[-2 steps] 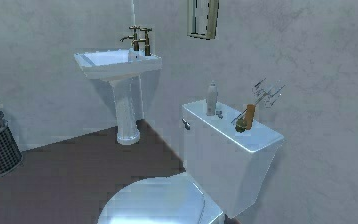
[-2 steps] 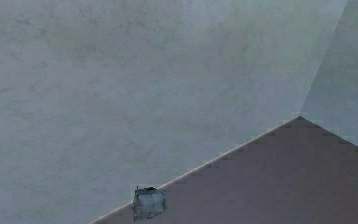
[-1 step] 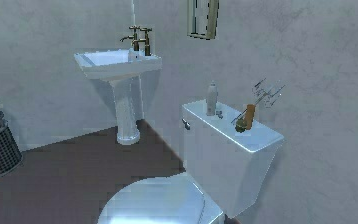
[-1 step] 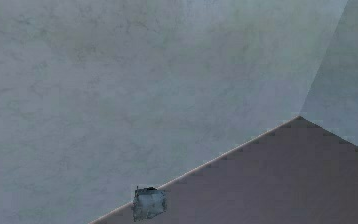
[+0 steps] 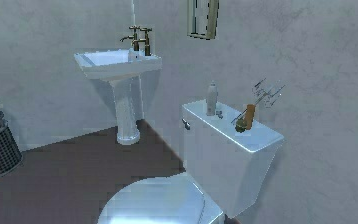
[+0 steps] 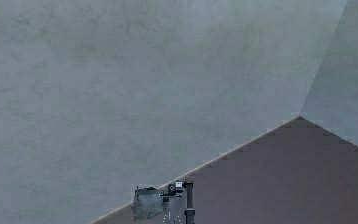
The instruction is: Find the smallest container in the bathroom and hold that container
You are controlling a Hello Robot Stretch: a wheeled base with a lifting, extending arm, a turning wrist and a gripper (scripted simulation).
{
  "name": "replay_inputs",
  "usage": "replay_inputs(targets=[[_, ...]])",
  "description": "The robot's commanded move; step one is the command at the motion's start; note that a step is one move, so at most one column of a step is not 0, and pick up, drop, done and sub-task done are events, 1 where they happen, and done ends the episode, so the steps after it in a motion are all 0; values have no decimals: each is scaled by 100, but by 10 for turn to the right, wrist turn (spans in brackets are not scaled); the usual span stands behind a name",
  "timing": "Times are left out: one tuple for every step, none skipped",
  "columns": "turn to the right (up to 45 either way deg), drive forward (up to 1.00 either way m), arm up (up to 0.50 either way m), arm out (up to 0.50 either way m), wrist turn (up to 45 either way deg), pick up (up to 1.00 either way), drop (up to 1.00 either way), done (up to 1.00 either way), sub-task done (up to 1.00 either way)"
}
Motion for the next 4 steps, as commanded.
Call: replay_inputs(targets=[[0, 0, 0, 0, 450, 0, 0, 0, 0], [0, 0, 0, 0, 450, 0, 0, 0, 0], [0, 0, 0, 0, 180, 0, 0, 0, 0], [0, 0, -30, 0, 0, 0, 0, 0, 0]])
